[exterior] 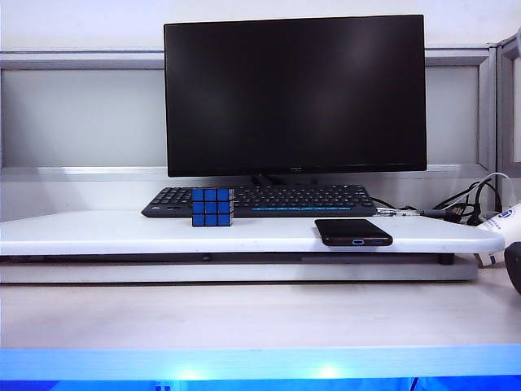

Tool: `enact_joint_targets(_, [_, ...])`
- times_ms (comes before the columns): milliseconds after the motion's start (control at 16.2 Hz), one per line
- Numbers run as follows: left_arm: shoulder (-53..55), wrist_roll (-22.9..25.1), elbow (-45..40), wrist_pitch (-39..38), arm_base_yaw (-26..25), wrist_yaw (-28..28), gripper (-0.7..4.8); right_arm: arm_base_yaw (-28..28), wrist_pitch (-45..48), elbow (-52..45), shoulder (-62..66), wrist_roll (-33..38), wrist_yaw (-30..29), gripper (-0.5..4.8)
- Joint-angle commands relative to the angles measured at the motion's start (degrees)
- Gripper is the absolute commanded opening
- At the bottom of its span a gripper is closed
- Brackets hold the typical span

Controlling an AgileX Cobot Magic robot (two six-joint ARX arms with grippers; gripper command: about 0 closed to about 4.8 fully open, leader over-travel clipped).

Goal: Put the phone on top of the Rubik's Cube.

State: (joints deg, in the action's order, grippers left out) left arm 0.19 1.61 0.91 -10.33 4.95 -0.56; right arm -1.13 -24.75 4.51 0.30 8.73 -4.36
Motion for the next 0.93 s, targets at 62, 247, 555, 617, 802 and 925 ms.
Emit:
enact_joint_targets(62, [0.02, -0.33, -0.09, -0.98, -0.04, -3.78, -0.06, -0.02, 0.55, -0.11, -0.22, 0.07, -0.66, -0.08])
enact_joint_targets(247, [0.02, 0.5, 0.02, -0.74, -0.04, -8.46, -0.06, -0.02, 1.33, -0.11, -0.22, 0.09, -1.14, -0.08])
enact_joint_targets(555, [0.02, 2.93, 0.26, -0.76, -0.04, -15.91, -0.06, -0.02, 9.77, -0.09, -0.22, 2.14, -11.52, -0.08])
enact_joint_targets(617, [0.02, 2.91, 0.28, -0.76, -0.04, -17.22, -0.06, -0.02, 11.13, -0.07, -0.22, 3.56, -12.35, -0.07])
enact_joint_targets(802, [0.02, 2.89, 0.35, -0.79, -0.04, -20.83, -0.06, -0.02, 12.02, -0.07, -0.22, 8.74, -13.14, 0.6])
enact_joint_targets(925, [0.02, 2.89, 0.39, -0.79, -0.04, -23.65, -0.05, -0.02, 12.2, -0.07, -0.22, 12.09, -17.11, 1.61])
